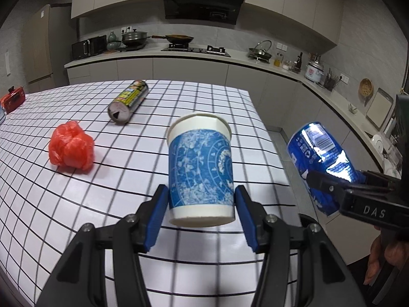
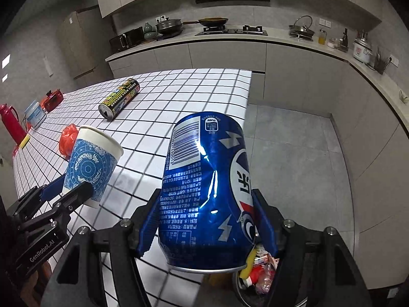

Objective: Collect trash
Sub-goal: 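Lift the paper cup and blue can and carry both over the trash bin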

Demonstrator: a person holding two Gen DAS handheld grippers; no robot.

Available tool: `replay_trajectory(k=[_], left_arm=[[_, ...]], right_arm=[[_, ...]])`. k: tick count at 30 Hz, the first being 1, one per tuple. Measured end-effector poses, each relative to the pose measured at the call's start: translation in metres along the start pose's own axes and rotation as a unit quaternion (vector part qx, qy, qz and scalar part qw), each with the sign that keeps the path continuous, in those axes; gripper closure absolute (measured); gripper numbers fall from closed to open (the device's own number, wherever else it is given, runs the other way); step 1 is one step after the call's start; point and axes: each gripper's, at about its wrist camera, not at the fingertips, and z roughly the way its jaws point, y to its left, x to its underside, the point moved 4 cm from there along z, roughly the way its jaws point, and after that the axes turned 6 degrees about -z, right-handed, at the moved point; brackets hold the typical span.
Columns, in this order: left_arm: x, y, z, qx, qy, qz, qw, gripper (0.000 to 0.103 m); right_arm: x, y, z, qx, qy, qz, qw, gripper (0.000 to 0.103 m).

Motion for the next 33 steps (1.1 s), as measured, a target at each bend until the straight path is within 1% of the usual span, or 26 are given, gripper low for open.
replay_trajectory(k=[8,19,26,33], left_arm=[[0.014,-0.045,-0.002,0.016,0.002,0.009,0.9998,0.048],[0.036,-0.119,0.000,0.051,0.011,0.037,0.9979,0.048],[0.054,-0.162,0.011,0.074,0.031,0.061,0.9949,0.048],[0.080,-0.192,0.028,0.087,0.062,0.075,0.9914,0.048]], right_arm=[[0.023,-0.039,-0.022,0.013,-0.001,0.010,1.000,0.034],[0.055,-0.101,-0.048,0.039,0.003,0.029,0.999,0.034],[0.081,-0.145,-0.049,0.058,0.019,0.049,0.997,0.034],[0.114,-0.183,-0.037,0.070,0.048,0.061,0.995,0.034]])
